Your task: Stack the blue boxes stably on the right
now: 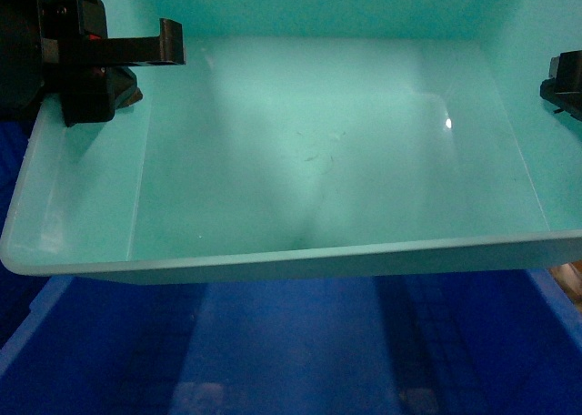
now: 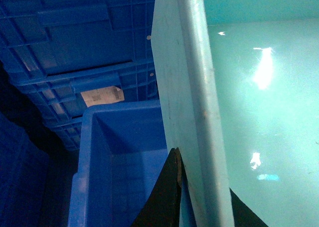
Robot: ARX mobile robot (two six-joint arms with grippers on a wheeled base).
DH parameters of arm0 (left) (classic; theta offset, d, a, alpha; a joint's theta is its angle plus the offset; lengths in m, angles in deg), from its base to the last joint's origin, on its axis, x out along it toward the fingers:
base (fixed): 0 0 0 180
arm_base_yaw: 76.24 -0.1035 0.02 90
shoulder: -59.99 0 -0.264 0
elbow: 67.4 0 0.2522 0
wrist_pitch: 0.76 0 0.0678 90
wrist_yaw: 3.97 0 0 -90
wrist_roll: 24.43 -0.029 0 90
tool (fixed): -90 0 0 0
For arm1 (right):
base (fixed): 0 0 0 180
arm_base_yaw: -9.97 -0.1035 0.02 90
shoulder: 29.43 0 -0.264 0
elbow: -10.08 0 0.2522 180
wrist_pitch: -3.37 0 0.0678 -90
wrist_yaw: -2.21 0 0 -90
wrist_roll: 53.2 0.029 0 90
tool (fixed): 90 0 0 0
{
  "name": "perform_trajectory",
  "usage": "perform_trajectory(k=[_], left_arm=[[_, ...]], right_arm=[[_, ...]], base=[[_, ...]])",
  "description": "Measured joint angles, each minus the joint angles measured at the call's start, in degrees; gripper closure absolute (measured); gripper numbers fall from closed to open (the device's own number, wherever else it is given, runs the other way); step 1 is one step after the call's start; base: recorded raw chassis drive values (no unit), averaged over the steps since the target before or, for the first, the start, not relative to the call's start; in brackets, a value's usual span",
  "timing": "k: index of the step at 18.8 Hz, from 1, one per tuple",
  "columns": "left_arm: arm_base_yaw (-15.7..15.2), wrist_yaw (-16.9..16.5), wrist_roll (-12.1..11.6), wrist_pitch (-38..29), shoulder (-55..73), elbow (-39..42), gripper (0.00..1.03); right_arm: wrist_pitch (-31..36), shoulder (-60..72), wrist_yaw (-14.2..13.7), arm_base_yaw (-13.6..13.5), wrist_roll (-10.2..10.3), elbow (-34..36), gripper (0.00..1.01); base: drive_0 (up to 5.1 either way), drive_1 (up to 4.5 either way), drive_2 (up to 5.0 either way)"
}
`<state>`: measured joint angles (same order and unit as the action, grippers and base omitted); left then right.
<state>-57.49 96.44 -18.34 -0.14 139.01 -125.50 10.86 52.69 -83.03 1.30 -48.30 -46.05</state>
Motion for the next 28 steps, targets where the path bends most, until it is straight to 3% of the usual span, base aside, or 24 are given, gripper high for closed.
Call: perform_trajectory(k=[3,8,12,15,22,28], left_arm=[[-1.22,-1.09,0.07,1.92,1.31,-0.26,0.98],[-4.11,-6.12,-0.5,7.72,10.84,-6.08,0.98],[-5.77,-7.26,-2.03,11.72,20.15,-12.74,0.98],[-6.45,-7.17,-1.36,13.9,24.09,-13.51,0.98],[-6.16,-6.45,-0.04,12.59,28.11,-10.27,0.98],[-7.23,-8.11,0.04,10.38,28.41,-9.11,0.98]], right_arm=[[-0.52,1.81,0.42,-0.44,0.09,-0.04,0.94],[-2.78,10.54,0.96,-0.79,1.73,-2.84,0.94],[-5.64,19.1,1.7,-0.83,2.67,-8.33,0.94],[-6.19,22.88,1.68,-1.6,2.67,-8.79,0.94],[-4.96,27.08,1.14,-2.67,2.64,-6.6,0.94],[-4.55,28.39,1.79,-1.01,2.8,-6.58,0.94]], base=[[0.0,0.0,0.0],[0.0,0.0,0.0],[0.0,0.0,0.0],[0.0,0.0,0.0],[0.0,0.0,0.0],[0.0,0.0,0.0]])
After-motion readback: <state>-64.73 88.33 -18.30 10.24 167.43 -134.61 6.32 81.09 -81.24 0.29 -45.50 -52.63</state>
